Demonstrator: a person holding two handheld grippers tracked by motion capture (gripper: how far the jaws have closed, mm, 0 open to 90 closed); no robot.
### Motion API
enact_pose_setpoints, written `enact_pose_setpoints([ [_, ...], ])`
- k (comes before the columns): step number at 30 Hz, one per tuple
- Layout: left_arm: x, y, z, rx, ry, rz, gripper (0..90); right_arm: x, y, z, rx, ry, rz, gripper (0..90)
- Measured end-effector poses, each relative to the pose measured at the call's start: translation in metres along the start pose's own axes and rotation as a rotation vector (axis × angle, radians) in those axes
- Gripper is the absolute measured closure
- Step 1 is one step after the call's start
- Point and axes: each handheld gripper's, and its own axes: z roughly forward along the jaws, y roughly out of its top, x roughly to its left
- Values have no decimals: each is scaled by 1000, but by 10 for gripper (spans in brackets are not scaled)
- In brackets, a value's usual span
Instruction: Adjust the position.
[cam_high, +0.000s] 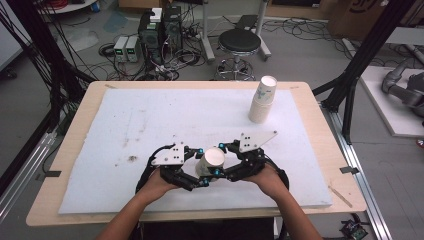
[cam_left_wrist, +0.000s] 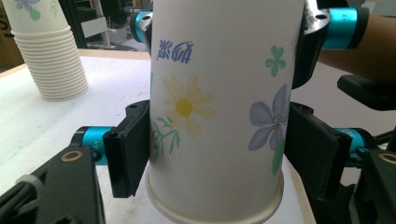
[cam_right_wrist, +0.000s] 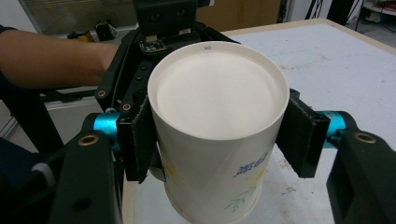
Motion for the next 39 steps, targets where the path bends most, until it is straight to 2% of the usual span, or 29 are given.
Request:
enact_pose_setpoints([
  [2, 0, 0, 0, 2, -3, -2, 296, 0, 0, 0, 0, 0, 0, 364],
  [5, 0, 0, -1, 14, -2, -5, 315, -1, -1, 0, 1, 5, 28, 333],
  [6, 0, 0, -1, 14, -2, -5, 320, -2, -1, 1, 0, 4, 44, 279],
  [7, 1, 2, -1, 39, -7, 9, 327, -3, -1, 1, 2, -6, 61, 200],
  [8, 1, 2, -1, 39, -7, 9, 331, -3, -1, 1, 11, -13, 77, 185],
  [10, 1, 8, -3, 86, -6, 10, 337, -2, 0, 0, 13, -20, 59, 185],
  [11, 1, 8, -3, 86, -6, 10, 341, -2, 0, 0, 13, -20, 59, 185],
  [15, 3, 17, -7, 173, 2, 26, 343, -1, 5, -2, 31, -20, 21, 185],
  [19, 6, 28, -8, 283, -8, 56, 348, 0, 11, -3, 95, -46, -27, 185],
  [21, 6, 33, -7, 348, -14, 73, 349, 0, 13, -3, 138, -48, -69, 185],
  [24, 7, 37, -5, 417, -22, 87, 349, -1, 15, -1, 176, -49, -89, 185],
  [29, 7, 44, -2, 497, -26, 110, 349, -1, 18, 1, 227, -37, -124, 185],
  [34, 8, 52, 0, 556, -35, 131, 352, -1, 20, 4, 285, -28, -157, 185],
  [39, 8, 58, 5, 621, -58, 143, 353, 1, 25, 7, 322, -19, -203, 188],
])
